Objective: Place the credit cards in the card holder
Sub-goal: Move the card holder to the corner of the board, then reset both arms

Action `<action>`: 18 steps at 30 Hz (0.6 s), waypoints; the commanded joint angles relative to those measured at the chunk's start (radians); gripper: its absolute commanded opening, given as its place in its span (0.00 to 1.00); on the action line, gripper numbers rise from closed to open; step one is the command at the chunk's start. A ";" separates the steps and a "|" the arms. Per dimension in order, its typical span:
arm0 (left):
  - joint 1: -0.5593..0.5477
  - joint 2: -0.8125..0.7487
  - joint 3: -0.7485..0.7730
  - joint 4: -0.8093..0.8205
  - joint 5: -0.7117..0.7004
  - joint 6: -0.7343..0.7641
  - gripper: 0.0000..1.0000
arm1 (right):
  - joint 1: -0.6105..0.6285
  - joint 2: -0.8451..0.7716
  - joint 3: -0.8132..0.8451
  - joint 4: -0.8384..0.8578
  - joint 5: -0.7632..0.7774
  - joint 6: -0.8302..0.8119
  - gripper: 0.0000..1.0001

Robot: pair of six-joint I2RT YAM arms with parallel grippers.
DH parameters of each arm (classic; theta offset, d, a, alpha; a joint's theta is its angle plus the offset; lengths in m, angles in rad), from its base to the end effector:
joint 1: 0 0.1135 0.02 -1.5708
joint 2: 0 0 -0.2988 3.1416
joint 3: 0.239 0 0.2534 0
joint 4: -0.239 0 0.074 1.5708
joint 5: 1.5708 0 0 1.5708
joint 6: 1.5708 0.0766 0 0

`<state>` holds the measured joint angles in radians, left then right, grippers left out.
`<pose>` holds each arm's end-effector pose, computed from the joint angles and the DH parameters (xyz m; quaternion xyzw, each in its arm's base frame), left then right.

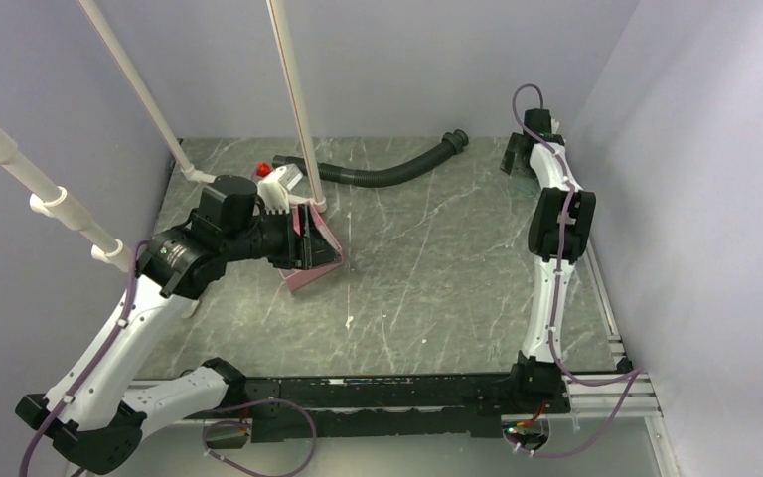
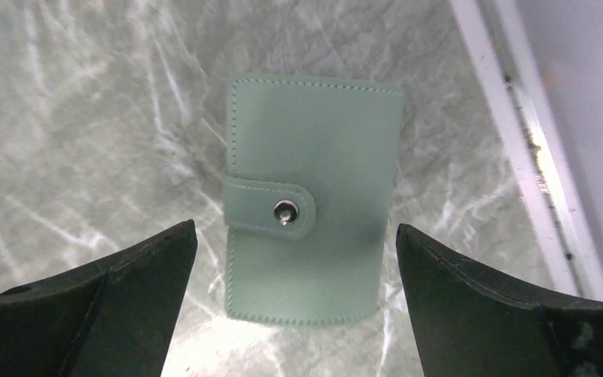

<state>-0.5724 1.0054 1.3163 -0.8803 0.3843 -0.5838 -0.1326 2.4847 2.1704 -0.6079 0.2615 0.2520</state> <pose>0.1510 -0.1314 0.4200 0.0868 0.8616 -0.3978 0.3031 0.5908 -0.0988 0.1590 0.2204 0.9145 -0.1045 0.3227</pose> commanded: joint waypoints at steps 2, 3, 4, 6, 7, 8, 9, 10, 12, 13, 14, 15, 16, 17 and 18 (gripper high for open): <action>0.003 0.039 0.047 -0.005 -0.005 0.032 0.62 | 0.027 -0.108 0.241 -0.309 0.133 0.054 1.00; 0.003 0.047 0.056 -0.007 -0.009 0.038 0.63 | 0.046 -0.170 0.226 -0.367 0.140 0.085 1.00; 0.003 0.054 0.064 -0.004 -0.010 0.046 0.63 | 0.077 -0.246 0.171 -0.393 0.140 0.103 1.00; 0.003 0.066 0.087 0.004 -0.024 0.065 0.63 | 0.177 -0.467 -0.087 -0.357 0.138 0.124 1.00; 0.003 0.075 0.110 0.007 -0.031 0.077 0.63 | 0.234 -0.591 -0.207 -0.304 0.140 0.122 1.00; 0.003 0.084 0.133 0.006 -0.038 0.093 0.64 | 0.301 -0.728 -0.340 -0.245 0.143 0.109 1.00; 0.003 0.092 0.161 0.004 -0.036 0.113 0.64 | 0.368 -0.843 -0.447 -0.192 0.141 0.103 1.00; 0.003 0.103 0.196 -0.007 -0.029 0.152 0.64 | 0.441 -0.964 -0.534 -0.151 0.128 0.102 1.00; 0.003 0.126 0.282 -0.046 -0.030 0.213 0.65 | 0.502 -1.166 -0.678 -0.087 0.061 0.132 1.00; 0.004 0.135 0.327 -0.064 -0.034 0.238 0.65 | 0.507 -1.258 -0.736 -0.059 -0.004 0.138 1.00; 0.003 0.137 0.364 -0.073 -0.037 0.262 0.66 | 0.508 -1.329 -0.775 -0.037 -0.068 0.130 1.00; 0.004 0.135 0.395 -0.078 -0.046 0.280 0.66 | 0.508 -1.409 -0.790 -0.037 -0.094 0.116 1.00; 0.004 0.130 0.423 -0.077 -0.050 0.300 0.66 | 0.508 -1.456 -0.784 -0.050 -0.108 0.105 1.00; 0.003 0.121 0.445 -0.073 -0.056 0.320 0.68 | 0.507 -1.493 -0.766 -0.068 -0.113 0.089 1.00; 0.003 0.109 0.463 -0.067 -0.066 0.339 0.69 | 0.506 -1.527 -0.738 -0.088 -0.113 0.073 1.00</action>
<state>-0.5724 1.1553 1.6783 -0.9436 0.3485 -0.3759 0.4183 1.0496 1.4284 -0.6987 0.1989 0.3481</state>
